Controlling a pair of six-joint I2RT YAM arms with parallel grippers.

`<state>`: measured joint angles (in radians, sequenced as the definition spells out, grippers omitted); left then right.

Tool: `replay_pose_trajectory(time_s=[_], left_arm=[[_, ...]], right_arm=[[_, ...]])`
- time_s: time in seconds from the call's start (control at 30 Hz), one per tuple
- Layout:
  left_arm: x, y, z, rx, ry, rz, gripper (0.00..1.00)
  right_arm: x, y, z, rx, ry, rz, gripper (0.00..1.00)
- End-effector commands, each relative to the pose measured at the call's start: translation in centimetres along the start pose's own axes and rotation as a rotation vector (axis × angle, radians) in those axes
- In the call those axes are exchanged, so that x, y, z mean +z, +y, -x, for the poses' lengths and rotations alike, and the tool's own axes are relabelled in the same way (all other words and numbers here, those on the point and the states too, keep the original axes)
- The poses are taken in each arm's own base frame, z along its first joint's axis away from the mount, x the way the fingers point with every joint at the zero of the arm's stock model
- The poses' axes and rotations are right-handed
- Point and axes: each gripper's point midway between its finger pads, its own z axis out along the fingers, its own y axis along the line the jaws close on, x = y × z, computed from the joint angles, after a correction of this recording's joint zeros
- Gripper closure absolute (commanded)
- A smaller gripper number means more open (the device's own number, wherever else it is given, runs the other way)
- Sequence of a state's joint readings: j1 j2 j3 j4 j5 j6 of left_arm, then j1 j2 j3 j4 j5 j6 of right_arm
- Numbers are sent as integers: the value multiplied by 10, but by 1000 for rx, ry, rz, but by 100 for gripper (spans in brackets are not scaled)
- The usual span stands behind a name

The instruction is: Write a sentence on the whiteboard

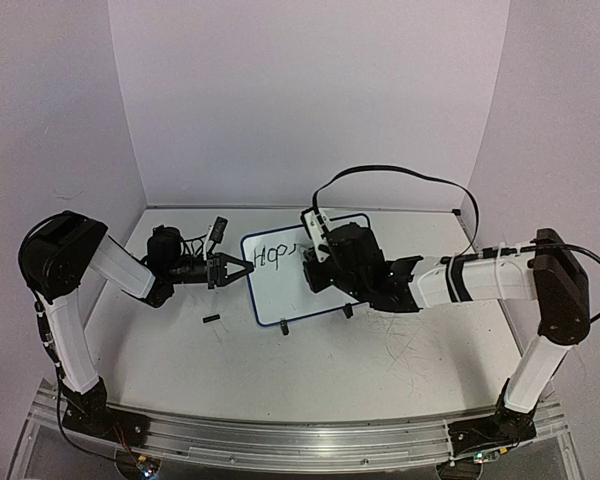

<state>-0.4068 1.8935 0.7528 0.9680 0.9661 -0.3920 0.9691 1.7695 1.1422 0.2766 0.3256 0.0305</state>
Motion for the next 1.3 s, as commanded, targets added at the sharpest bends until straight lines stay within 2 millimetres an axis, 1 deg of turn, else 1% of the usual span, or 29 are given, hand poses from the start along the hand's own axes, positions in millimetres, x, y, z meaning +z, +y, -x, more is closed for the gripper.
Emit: replay_pose_trajectory(time_s=[0.0, 0.23, 0.47, 0.97, 1.27], left_arm=[[5, 2, -12, 7, 42, 14, 100], [5, 2, -12, 6, 43, 14, 100], [5, 3, -12, 6, 43, 15, 100], [5, 3, -12, 4, 44, 15, 100], [5, 3, -12, 4, 45, 14, 100]], right_arm=[[7, -1, 16, 18, -38, -8, 100], [7, 6, 14, 13, -33, 26, 100], [6, 10, 5, 16, -9, 53, 100], [-1, 12, -8, 17, 26, 63, 100], [-4, 11, -12, 18, 37, 63, 100]])
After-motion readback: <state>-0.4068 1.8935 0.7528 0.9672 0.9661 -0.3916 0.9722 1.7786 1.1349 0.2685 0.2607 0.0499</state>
